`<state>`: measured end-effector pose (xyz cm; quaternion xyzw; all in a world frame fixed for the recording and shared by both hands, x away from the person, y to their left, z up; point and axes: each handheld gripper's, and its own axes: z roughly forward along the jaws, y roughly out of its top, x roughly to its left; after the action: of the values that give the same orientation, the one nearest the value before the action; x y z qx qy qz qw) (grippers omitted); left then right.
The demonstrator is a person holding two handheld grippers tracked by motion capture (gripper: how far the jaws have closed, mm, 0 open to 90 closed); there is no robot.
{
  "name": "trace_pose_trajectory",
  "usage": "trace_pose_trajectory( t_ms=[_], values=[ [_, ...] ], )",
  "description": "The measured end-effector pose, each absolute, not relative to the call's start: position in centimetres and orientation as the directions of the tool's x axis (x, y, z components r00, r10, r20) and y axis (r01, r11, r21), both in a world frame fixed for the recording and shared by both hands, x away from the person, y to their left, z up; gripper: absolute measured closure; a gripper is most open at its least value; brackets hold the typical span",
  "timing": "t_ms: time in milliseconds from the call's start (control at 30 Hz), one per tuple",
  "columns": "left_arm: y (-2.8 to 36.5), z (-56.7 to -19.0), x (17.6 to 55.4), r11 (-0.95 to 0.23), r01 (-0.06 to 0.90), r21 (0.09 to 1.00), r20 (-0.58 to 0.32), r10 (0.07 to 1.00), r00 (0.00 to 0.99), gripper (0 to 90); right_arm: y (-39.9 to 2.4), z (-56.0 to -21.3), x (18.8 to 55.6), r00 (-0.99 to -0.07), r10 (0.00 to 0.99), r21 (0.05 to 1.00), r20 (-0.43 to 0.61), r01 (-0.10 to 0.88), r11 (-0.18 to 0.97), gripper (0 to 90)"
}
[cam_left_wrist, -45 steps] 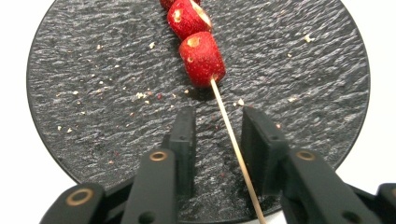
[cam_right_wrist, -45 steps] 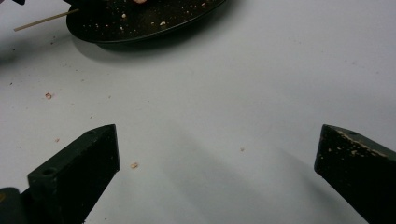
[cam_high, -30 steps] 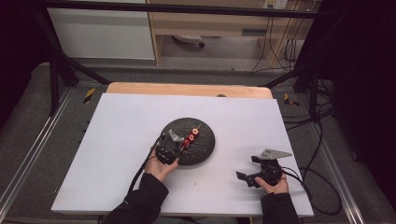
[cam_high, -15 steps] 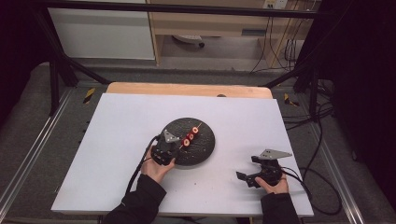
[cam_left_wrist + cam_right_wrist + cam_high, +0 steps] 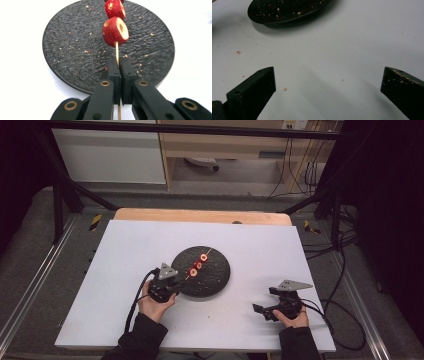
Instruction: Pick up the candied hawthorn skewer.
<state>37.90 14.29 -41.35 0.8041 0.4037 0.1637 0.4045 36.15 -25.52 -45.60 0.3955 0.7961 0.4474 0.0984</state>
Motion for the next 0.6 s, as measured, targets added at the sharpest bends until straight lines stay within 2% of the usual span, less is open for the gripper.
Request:
trace_pose_trajectory(
  t_ms=[600],
  values=[
    [18.1,-41.9,35.0,-0.313,0.463,0.830,-0.100,0.732,0.674,88.2,-24.5,-45.3,36.2,-0.673,0.711,0.797,0.202,0.535,0.280,0.6]
  ],
)
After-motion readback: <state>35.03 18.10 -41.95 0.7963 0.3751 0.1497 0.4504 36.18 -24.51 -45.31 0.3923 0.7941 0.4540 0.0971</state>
